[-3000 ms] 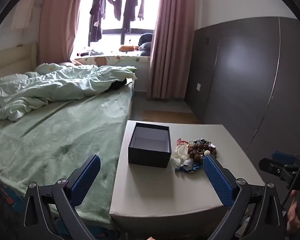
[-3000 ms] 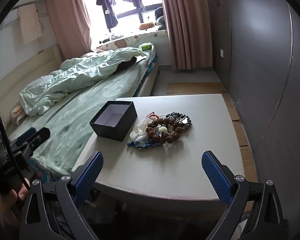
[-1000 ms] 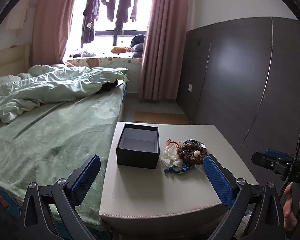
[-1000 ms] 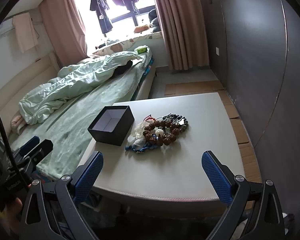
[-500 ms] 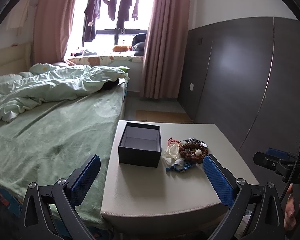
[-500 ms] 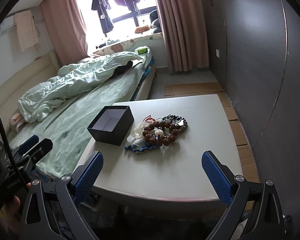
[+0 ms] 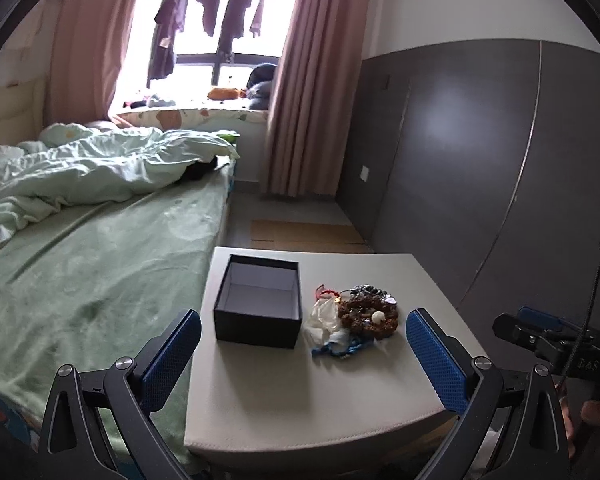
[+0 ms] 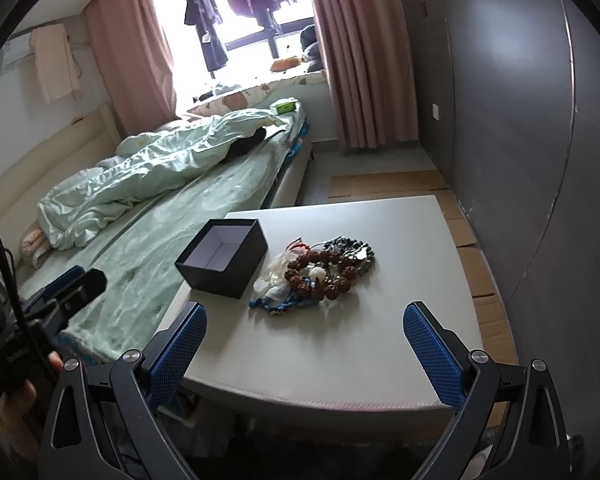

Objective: Organize jewelry
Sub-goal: 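Lower the left tool onto the brown bead bracelet and close it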

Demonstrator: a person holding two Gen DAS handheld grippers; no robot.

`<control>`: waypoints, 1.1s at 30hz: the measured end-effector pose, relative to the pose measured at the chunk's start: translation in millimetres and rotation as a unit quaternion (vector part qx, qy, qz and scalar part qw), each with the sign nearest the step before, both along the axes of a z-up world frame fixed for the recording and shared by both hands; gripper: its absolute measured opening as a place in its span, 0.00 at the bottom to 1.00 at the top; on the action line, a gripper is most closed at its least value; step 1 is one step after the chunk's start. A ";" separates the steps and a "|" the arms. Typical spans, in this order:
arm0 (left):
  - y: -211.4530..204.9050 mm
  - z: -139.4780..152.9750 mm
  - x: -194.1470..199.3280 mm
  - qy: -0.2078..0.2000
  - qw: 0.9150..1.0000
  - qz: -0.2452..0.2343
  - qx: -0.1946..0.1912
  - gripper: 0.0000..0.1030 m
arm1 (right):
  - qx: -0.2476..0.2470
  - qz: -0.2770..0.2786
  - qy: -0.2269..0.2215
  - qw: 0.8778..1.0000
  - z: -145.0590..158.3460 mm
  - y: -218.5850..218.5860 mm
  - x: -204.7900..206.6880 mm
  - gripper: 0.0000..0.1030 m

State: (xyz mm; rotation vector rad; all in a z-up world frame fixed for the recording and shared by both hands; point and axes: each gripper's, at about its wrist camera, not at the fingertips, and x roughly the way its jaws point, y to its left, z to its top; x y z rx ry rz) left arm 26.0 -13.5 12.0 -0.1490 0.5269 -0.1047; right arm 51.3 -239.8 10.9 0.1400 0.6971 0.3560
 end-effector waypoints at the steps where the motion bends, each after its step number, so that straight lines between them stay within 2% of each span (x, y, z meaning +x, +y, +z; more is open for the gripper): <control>1: -1.6 2.8 5.2 0.003 1.000 -0.007 0.000 0.99 | 0.006 -0.005 0.003 1.000 -0.7 -3.0 3.1 0.96; 5: -9.0 8.8 22.3 0.017 1.000 -0.021 0.004 0.99 | 0.029 -0.015 0.015 0.999 -2.8 -14.6 17.3 0.96; 12: -24.6 11.0 51.3 0.045 0.997 -0.063 -0.010 0.96 | 0.060 -0.019 0.034 0.997 -4.8 -23.1 41.1 0.96; 15: -32.9 8.8 72.8 0.075 0.994 -0.073 -0.013 0.90 | 0.090 -0.022 0.056 0.994 -10.7 -29.0 55.8 0.96; 17: -38.0 3.6 88.5 0.101 0.992 -0.078 -0.018 0.81 | 0.110 -0.022 0.072 0.991 -16.5 -33.1 66.3 0.96; 20: -45.3 -5.2 108.5 0.130 0.988 -0.085 -0.023 0.75 | 0.139 -0.027 0.097 0.985 -26.3 -39.8 83.0 0.95; 26: -55.4 -26.2 143.0 0.186 0.979 -0.084 -0.028 0.61 | 0.163 -0.045 0.142 0.975 -50.0 -49.5 111.5 0.80; 31: -59.0 -39.3 164.6 0.207 0.975 -0.078 -0.020 0.49 | 0.164 -0.051 0.175 0.969 -68.0 -50.0 129.9 0.70; 33: -61.0 -48.0 171.4 0.215 0.973 -0.078 -0.014 0.48 | 0.160 -0.052 0.190 0.967 -76.2 -46.6 139.5 0.62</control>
